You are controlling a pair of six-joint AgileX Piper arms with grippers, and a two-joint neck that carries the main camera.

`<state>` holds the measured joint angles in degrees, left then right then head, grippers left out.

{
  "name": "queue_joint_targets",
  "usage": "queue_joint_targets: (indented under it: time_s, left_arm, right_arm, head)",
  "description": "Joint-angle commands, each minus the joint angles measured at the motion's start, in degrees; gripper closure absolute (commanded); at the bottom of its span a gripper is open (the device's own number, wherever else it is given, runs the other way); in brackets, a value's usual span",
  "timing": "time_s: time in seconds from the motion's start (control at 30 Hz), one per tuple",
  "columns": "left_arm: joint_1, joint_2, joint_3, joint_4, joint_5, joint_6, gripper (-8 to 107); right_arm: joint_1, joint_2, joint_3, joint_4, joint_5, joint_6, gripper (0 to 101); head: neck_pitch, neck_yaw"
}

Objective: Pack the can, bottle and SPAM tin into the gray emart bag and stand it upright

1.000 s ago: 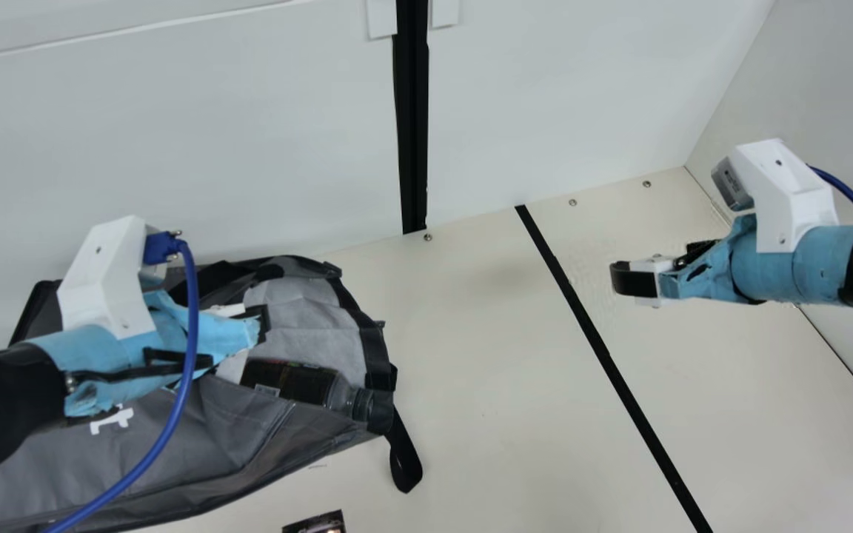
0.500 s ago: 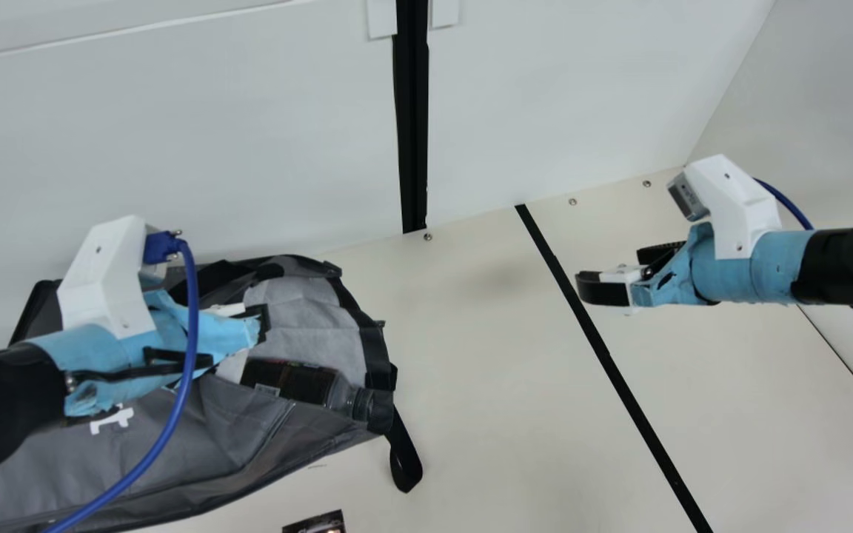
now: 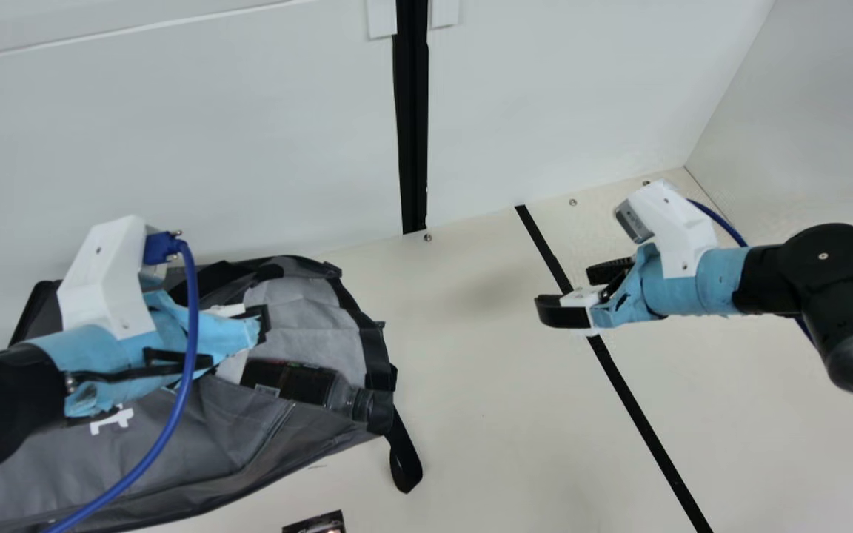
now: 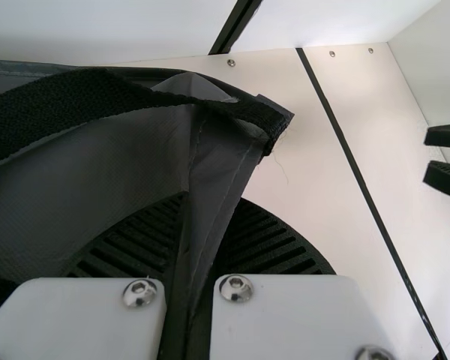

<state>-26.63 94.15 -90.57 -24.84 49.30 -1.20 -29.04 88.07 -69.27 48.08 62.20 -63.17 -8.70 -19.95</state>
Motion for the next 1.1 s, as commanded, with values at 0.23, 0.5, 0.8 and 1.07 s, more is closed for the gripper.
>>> queue_joint_targets:
  time_s: [0.23, 0.5, 0.8, 1.07]
  left_arm:
    - [0.00, 0.00, 0.00, 0.00, 0.00, 0.00, 107]
    - [0.00, 0.00, 0.00, 0.00, 0.00, 0.00, 107]
    - [0.00, 0.00, 0.00, 0.00, 0.00, 0.00, 107]
    - [0.00, 0.00, 0.00, 0.00, 0.00, 0.00, 107]
  right_arm:
    - [3.25, 2.76, 2.05, 3.99, -1.09, -4.15, 6]
    - [6.21, 5.76, 2.47, 6.90, -1.92, -6.99, 6]
    - [9.35, 9.53, 2.45, 9.84, -2.68, -9.55, 6]
    - [12.64, 13.02, 1.93, 11.89, -3.43, -11.48, 6]
  head:
    - [-1.30, -0.05]
    - [-1.30, -0.05]
    - [-1.30, -0.05]
    - [-1.30, -0.05]
